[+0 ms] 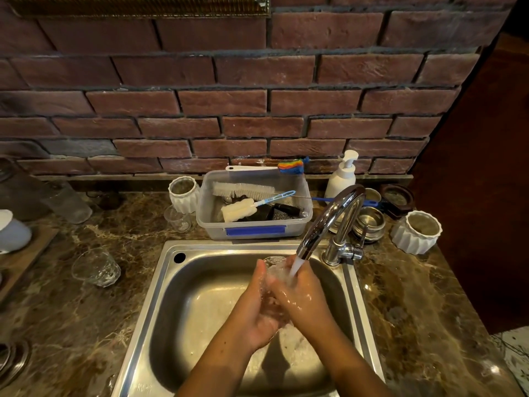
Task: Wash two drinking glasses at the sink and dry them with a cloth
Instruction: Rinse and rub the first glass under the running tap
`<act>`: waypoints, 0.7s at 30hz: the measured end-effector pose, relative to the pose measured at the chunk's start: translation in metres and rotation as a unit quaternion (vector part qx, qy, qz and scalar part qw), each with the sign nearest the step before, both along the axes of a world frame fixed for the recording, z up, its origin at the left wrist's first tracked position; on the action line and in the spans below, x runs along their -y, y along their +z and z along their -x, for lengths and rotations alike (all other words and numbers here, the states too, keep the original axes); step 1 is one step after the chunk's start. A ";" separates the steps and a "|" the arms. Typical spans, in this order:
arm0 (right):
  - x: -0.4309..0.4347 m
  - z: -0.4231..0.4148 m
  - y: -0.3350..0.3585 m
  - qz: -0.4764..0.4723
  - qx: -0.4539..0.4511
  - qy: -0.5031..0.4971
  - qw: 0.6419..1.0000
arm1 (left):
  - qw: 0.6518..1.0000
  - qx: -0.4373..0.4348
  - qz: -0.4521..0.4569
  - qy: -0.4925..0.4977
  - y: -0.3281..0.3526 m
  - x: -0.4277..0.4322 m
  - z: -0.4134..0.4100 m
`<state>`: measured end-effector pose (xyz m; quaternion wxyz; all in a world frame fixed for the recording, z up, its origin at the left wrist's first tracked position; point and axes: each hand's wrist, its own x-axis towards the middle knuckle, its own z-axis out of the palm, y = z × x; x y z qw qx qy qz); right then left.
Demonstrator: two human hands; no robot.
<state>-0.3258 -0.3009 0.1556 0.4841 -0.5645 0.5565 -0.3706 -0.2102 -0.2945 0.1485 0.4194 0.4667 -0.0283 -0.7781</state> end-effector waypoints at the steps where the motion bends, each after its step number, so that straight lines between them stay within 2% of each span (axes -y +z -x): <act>1: 0.005 0.003 0.001 0.004 0.001 -0.006 1.000 | 1.000 -0.011 0.004 -0.002 0.000 0.000 0.000; 4: 0.018 0.005 0.005 0.002 0.028 -0.022 0.999 | 0.999 -0.033 0.013 -0.019 0.000 -0.002 0.000; 7: 0.035 0.004 0.006 -0.024 -0.010 -0.031 0.999 | 0.999 -0.024 0.018 -0.028 0.000 -0.005 0.002; 11: 0.048 0.009 0.002 -0.071 -0.015 -0.043 0.996 | 0.985 0.151 0.046 -0.067 0.010 -0.001 0.006; 13: 0.044 0.008 0.002 -0.033 -0.004 -0.047 0.998 | 0.976 0.185 0.074 -0.091 0.016 0.002 0.009; 17: 0.029 0.000 0.002 -0.027 0.067 -0.127 0.989 | 0.984 0.138 0.072 -0.082 0.015 0.002 0.011; 19: 0.017 -0.007 0.002 -0.080 0.079 -0.109 0.988 | 0.992 0.100 0.056 -0.050 0.012 0.001 0.008; 21: 0.000 -0.012 -0.001 -0.065 0.061 -0.046 0.995 | 0.998 0.052 0.041 -0.013 0.008 0.002 0.003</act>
